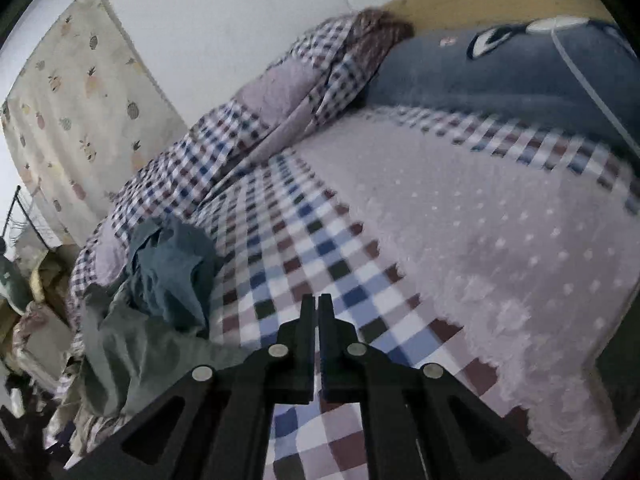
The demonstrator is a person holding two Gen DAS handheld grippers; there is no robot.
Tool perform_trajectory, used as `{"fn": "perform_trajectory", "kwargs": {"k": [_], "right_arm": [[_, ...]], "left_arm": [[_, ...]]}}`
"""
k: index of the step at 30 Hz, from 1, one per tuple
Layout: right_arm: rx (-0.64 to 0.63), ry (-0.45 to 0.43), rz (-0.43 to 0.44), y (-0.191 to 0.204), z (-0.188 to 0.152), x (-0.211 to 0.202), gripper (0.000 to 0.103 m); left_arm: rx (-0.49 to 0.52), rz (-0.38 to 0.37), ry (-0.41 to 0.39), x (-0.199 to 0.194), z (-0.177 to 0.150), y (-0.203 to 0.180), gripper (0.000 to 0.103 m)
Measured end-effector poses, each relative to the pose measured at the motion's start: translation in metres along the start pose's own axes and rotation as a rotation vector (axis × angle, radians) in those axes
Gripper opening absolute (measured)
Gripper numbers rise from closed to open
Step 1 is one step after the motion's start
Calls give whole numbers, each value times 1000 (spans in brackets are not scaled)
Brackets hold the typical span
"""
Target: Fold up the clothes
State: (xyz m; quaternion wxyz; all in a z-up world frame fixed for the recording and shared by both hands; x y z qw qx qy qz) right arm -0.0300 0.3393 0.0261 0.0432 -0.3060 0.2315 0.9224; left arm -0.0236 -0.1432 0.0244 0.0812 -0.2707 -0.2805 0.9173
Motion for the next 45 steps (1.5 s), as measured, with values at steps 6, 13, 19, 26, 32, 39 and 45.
{"fn": "perform_trajectory", "kwargs": {"k": [6,13,19,26,32,39,45], "right_arm": [[-176,88,111,50,-33,12,4],[-248,137,160,75,-56,20,10],[-258,153,180,77,-61,22,22],[-298,143,200,82,-62,17,42],[-302,139,193,83,-62,16,45],[-326,145,195,90,-66,18,46],[-320,168,203,95,-72,25,47]], "left_arm": [[107,64,43,20,-2,-8,82],[79,67,75,40,5,7,68],[34,4,104,41,1,0,5],[43,-224,-119,-30,33,-42,2],[14,-286,-325,-107,55,-41,2],[-136,-181,-391,-148,64,19,2],[-328,-15,-397,-159,55,84,13]]}}
Point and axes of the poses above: each gripper's, at about its wrist camera, not at the fingertips, and x roughly the way its jaws point, y to its left, z to its top, the point moved 4 cm from there along x, roughly the way its jaws point, and after that the axes turned 4 degrees about -z, right-handed, at the moved point
